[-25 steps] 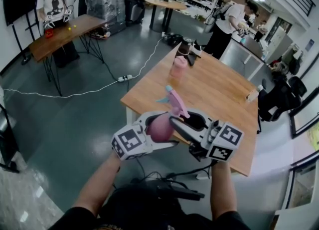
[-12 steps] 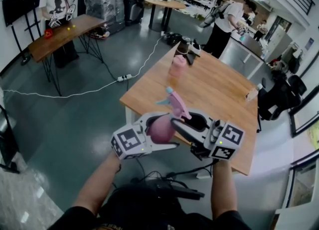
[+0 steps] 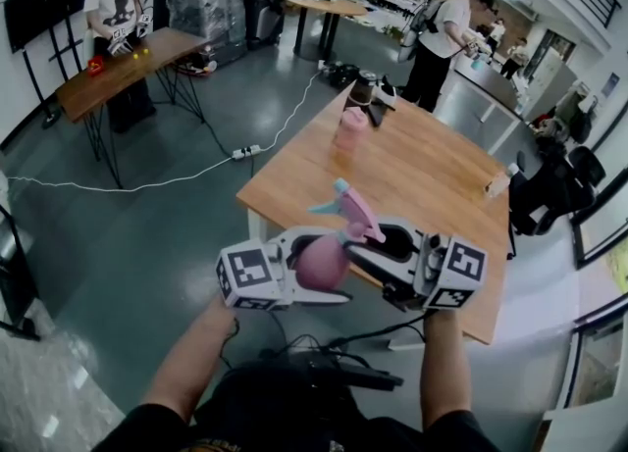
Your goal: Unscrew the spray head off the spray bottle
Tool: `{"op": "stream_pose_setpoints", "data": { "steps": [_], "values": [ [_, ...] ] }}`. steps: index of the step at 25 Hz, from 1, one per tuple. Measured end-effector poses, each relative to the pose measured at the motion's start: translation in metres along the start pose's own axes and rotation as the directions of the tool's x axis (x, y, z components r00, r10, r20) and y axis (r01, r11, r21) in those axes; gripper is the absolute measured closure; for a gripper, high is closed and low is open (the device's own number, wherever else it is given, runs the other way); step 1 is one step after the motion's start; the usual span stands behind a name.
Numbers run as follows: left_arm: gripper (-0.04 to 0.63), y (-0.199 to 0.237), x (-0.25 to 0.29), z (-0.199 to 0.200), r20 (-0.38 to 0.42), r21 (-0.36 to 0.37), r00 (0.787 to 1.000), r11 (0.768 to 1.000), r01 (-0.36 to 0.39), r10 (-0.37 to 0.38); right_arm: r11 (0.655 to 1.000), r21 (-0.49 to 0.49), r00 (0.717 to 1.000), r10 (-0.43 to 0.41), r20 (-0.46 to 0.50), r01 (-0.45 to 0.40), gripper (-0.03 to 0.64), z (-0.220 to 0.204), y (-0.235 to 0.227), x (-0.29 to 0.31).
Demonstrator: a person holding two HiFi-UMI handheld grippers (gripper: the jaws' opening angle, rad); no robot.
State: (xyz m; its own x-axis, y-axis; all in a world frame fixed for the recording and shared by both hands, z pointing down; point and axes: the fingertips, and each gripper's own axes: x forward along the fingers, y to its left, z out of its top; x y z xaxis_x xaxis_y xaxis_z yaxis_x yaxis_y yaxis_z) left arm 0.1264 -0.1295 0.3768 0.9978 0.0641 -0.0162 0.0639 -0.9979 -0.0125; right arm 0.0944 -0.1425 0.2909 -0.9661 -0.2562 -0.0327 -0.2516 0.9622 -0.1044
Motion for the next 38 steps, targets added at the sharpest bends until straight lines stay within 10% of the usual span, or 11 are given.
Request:
{"op": "stream_pose_setpoints", "data": {
  "steps": [16,38],
  "values": [
    [0.152,0.021,-0.005,-0.028,-0.087,0.012,0.986,0.990,-0.144,0.144,0.992,-0.017,0.991,-0.126,0.046,0.127,0.478,0.007,-0.015,-0.010],
    [0.152,0.069,-0.028,-0.070,-0.241,0.050,0.891,0.922,-0.384,0.384,0.924,-0.072,0.903,-0.349,0.250,0.377,0.477,0.060,-0.037,-0.036]
  ]
}}
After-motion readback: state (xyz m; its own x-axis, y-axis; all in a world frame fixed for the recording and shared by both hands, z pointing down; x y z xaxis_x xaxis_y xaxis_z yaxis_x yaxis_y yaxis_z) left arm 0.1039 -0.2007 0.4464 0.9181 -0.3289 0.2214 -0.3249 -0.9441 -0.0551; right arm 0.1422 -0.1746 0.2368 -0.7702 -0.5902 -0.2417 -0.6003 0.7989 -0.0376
